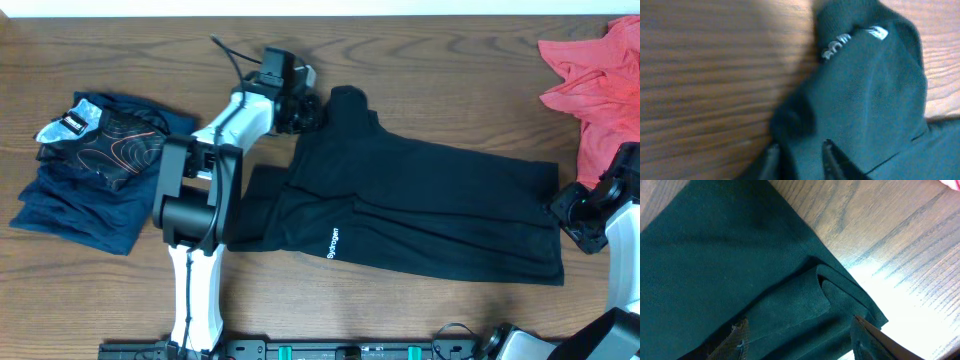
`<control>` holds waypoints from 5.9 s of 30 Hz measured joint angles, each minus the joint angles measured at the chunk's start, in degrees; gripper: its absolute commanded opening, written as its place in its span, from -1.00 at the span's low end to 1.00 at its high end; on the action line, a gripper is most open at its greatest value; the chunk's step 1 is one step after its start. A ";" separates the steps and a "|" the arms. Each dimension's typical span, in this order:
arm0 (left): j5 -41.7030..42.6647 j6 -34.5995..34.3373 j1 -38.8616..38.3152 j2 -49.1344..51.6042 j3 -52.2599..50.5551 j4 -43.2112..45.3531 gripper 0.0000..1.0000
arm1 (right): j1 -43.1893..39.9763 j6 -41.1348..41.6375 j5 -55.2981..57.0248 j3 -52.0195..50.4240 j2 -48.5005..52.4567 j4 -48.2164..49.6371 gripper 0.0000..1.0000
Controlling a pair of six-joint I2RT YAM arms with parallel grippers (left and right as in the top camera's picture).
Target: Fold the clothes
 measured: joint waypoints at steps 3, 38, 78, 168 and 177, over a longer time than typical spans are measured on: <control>-0.72 -0.63 -0.70 0.28 0.00 -0.07 -0.88 | 0.00 0.00 -0.24 0.00 0.00 0.07 0.22; -6.32 -5.42 4.52 -8.07 0.33 -12.50 -0.88 | 8.94 -6.25 -7.13 0.83 27.52 46.77 0.27; -6.27 -2.23 4.57 -19.71 0.63 -44.57 -0.88 | 8.31 -4.44 4.42 8.57 10.58 0.44 -0.98; -3.17 28.76 -21.59 -24.35 -5.16 -47.19 -0.85 | 8.31 -1.25 9.51 7.67 10.62 -9.70 -0.34; -14.82 25.38 -20.92 -24.35 -5.16 -50.21 -0.88 | 8.31 -1.25 9.51 7.67 10.62 -9.73 -0.34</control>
